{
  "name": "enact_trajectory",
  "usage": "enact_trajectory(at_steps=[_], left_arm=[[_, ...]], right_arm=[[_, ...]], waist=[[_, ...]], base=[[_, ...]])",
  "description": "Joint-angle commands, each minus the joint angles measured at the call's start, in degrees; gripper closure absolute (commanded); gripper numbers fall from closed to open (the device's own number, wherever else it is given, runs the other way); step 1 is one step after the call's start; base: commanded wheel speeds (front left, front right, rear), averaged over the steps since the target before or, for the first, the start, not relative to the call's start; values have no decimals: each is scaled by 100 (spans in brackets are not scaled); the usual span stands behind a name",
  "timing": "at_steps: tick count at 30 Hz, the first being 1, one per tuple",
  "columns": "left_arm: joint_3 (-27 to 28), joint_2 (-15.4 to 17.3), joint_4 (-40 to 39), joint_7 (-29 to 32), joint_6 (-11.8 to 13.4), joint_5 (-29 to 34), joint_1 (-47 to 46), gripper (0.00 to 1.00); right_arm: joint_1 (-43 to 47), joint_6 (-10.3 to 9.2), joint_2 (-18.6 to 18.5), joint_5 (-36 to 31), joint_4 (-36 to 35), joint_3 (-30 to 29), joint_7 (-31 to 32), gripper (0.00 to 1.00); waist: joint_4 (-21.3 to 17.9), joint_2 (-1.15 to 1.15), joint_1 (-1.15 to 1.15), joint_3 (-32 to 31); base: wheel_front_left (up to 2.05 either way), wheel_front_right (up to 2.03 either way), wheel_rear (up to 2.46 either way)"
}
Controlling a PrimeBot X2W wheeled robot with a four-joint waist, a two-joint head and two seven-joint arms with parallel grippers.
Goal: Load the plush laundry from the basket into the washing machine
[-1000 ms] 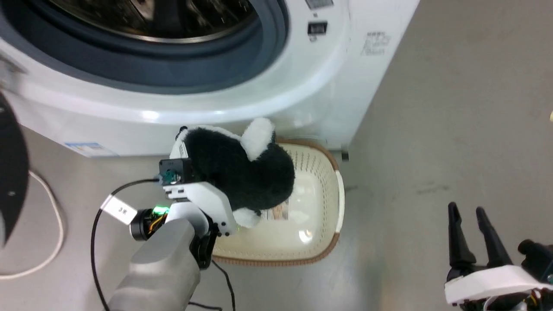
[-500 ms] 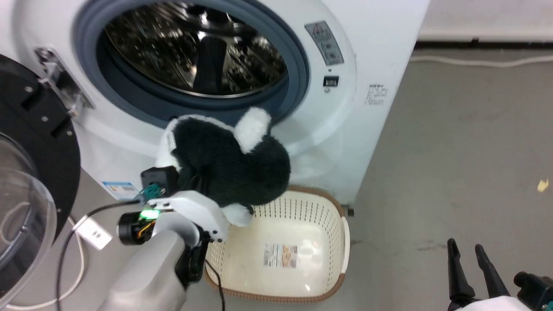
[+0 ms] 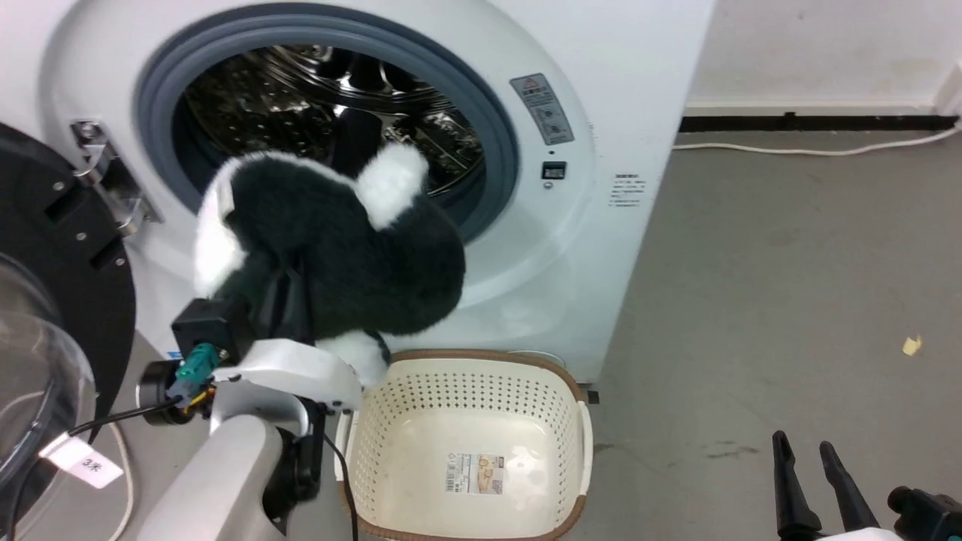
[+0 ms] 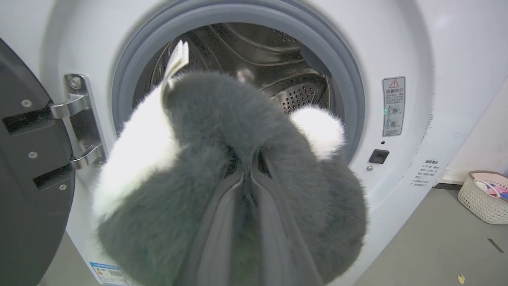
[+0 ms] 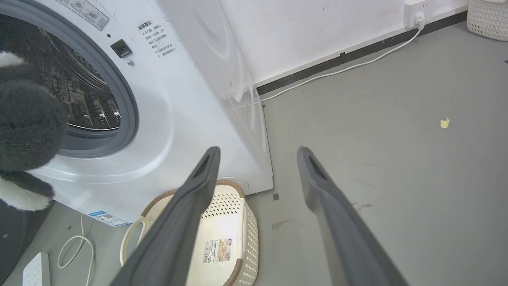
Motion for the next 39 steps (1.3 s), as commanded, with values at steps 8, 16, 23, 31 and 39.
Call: enact_trajectory(at_steps=[8, 16, 23, 31, 39], left_arm=[[483, -196, 254, -40, -102, 306, -349, 100], [931, -235, 951, -40, -320, 370, -1322, 100], [1048, -240, 1329, -19, -466, 473, -2278, 100], [889, 20, 1629, 360, -803, 603, -3384, 100], [1001, 401, 1661, 603, -738, 750, -4364, 100]], right_arm=[[-142, -4, 13, -19, -97, -59, 43, 0], [-423, -4, 13, -69, -316, -149, 115, 0], [-639, -4, -43, -71, -578, -228, 203, 0], [-862, -4, -206, 58, -838, -240, 218, 0], [-907, -4, -339, 154, -1058, -216, 183, 0]], waist=[[-277, 0, 0, 374], [-474, 0, 0, 1066], [-577, 0, 0, 1777], [-665, 0, 0, 2568], [-715, 0, 0, 3178]], base=[[0, 0, 0], [0, 0, 0], [0, 0, 0], [0, 0, 0], [0, 0, 0]])
